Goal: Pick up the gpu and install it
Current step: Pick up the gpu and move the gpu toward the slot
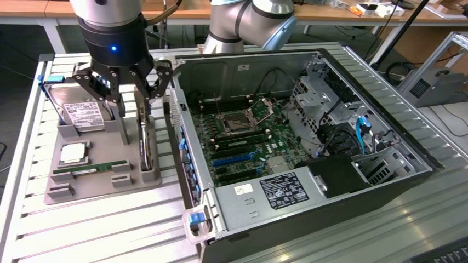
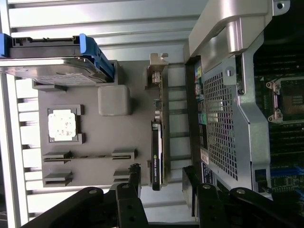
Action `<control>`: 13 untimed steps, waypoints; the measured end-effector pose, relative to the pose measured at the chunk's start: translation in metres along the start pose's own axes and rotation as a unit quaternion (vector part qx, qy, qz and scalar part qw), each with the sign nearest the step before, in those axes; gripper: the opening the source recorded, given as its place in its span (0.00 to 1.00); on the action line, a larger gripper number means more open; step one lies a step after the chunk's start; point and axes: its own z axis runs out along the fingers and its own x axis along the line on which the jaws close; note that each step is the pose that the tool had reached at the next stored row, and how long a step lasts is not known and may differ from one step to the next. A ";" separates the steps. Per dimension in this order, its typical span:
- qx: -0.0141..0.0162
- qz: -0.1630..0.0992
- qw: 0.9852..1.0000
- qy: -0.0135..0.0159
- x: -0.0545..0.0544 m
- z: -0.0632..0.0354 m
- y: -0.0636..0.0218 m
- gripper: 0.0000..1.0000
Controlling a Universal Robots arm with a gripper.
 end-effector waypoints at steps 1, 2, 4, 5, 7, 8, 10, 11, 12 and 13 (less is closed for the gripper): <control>0.000 0.000 1.000 0.000 0.000 0.0002 0.0000 0.48; 0.000 0.000 1.000 0.000 0.000 0.0004 0.0000 0.48; 0.000 0.000 1.000 0.000 0.000 0.0007 -0.0001 0.48; 0.000 0.000 1.000 0.000 0.000 0.0009 0.0000 0.48; 0.000 0.000 1.000 0.000 0.000 0.0013 -0.0001 0.48; 0.000 0.000 1.000 0.000 0.000 0.0015 -0.0001 0.48; 0.000 0.000 1.000 0.000 0.000 0.0019 -0.0001 0.48; 0.000 0.000 1.000 0.000 0.000 0.0022 -0.0001 0.48; 0.000 0.000 1.000 0.000 0.000 0.0025 -0.0001 0.48; 0.000 0.000 1.000 0.000 0.000 0.0036 -0.0002 0.48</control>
